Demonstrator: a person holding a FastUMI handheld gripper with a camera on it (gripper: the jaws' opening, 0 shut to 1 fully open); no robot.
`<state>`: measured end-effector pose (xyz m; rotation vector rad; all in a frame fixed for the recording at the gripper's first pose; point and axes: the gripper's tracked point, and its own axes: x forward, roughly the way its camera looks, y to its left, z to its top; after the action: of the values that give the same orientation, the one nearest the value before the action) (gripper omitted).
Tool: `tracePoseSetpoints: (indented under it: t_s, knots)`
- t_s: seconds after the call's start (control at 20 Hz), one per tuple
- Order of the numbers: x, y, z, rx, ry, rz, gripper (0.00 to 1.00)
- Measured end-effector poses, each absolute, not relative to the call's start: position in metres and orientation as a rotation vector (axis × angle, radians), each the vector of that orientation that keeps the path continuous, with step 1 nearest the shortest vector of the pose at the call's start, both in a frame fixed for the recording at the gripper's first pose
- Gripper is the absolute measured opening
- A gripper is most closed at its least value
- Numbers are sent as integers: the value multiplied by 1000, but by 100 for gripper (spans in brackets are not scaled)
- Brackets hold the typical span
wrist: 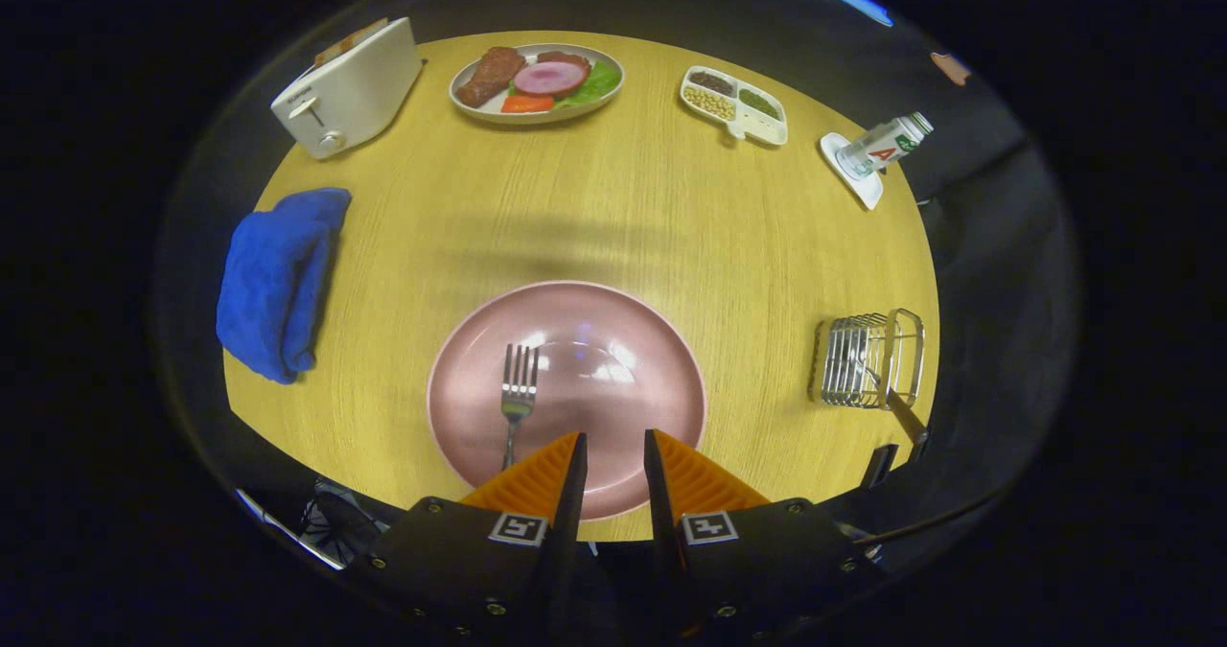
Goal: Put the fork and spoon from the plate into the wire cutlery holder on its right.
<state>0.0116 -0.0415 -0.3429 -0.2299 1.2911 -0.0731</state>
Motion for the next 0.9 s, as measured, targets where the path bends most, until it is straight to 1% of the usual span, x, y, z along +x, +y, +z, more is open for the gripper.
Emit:
tracePoseSetpoints:
  t_s: [0.35, 0.9]
  knots:
    - [1, -3, -370, -240, 1323, -5, 37]
    - [-15, 8, -412, -205, 1388, 30, 37]
